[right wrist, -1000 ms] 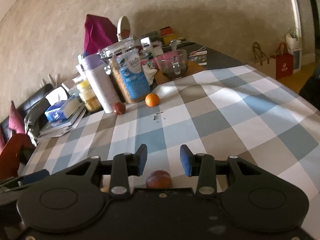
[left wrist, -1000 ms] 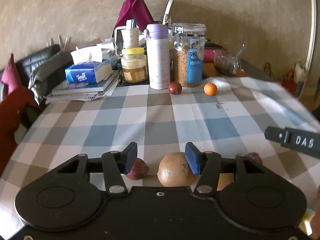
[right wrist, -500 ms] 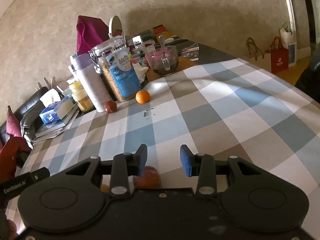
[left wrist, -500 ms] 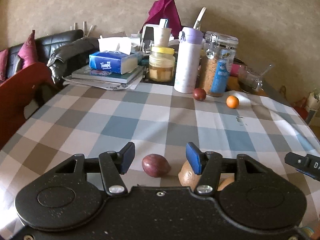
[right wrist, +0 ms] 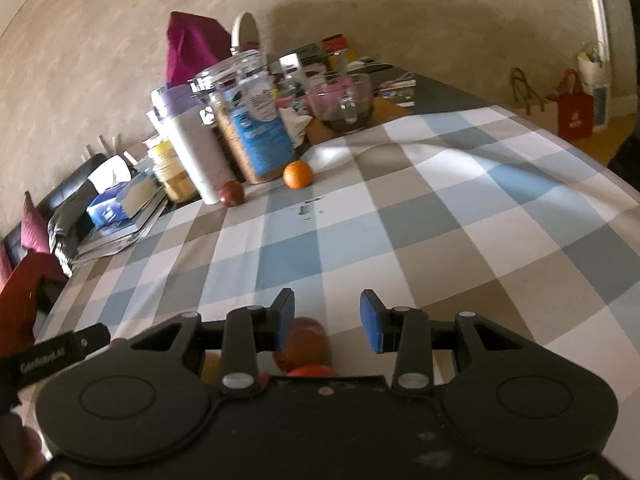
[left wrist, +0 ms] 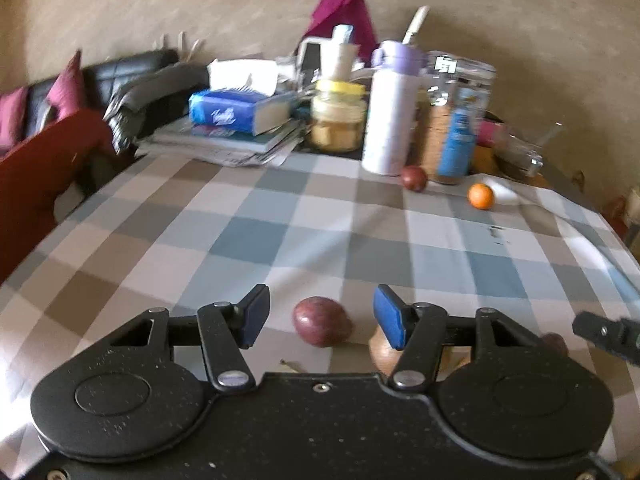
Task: Organize fruits
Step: 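Close the left gripper on a brown kiwi while the right gripper grasps a red plum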
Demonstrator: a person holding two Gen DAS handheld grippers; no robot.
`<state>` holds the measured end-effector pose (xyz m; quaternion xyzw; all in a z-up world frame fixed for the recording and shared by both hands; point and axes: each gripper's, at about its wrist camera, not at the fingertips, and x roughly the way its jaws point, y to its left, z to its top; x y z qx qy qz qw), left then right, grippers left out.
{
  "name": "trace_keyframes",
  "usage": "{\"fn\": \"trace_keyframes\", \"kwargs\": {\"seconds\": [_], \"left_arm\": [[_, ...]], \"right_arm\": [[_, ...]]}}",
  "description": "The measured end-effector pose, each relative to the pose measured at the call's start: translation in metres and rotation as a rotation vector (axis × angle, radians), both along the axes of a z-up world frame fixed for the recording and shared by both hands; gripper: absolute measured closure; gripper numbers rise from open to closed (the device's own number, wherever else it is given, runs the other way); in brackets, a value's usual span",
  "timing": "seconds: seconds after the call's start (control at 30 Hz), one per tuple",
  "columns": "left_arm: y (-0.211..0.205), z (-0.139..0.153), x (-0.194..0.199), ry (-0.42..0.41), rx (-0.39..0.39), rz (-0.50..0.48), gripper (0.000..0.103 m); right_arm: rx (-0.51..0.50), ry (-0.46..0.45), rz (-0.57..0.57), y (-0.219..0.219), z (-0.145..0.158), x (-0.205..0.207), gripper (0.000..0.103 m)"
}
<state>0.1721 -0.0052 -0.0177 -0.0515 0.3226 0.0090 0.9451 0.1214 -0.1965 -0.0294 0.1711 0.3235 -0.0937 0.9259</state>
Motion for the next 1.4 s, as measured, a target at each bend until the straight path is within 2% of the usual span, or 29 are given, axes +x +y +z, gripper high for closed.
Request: {"fn": "trace_keyframes", "kwargs": {"seconds": [0.2, 0.43, 0.63, 0.83, 0.97, 1.17, 1.4], "left_arm": [[0.003, -0.004, 0.002, 0.021, -0.014, 0.004, 0.041], [-0.012, 0.001, -0.006, -0.018, 0.001, -0.094, 0.041], [-0.023, -0.002, -0.005, 0.008, 0.002, -0.159, 0.040], [-0.026, -0.006, -0.003, 0.039, -0.013, -0.190, 0.040], [-0.023, -0.009, 0.000, 0.070, -0.062, -0.201, 0.036], [-0.020, -0.012, 0.004, 0.085, -0.084, -0.186, 0.030], [-0.023, -0.016, 0.007, 0.084, -0.064, -0.187, 0.024]], "right_arm": [[-0.010, 0.031, 0.041, 0.008, -0.004, 0.003, 0.063], [-0.045, 0.083, 0.109, 0.021, -0.011, 0.009, 0.063], [-0.124, 0.110, 0.125, 0.032, -0.016, 0.011, 0.062], [-0.147, 0.114, 0.109, 0.033, -0.019, 0.012, 0.062], [-0.169, 0.108, 0.108, 0.035, -0.021, 0.012, 0.062], [-0.177, 0.103, 0.104, 0.036, -0.022, 0.013, 0.062], [-0.190, 0.099, 0.104, 0.039, -0.023, 0.012, 0.062]]}}
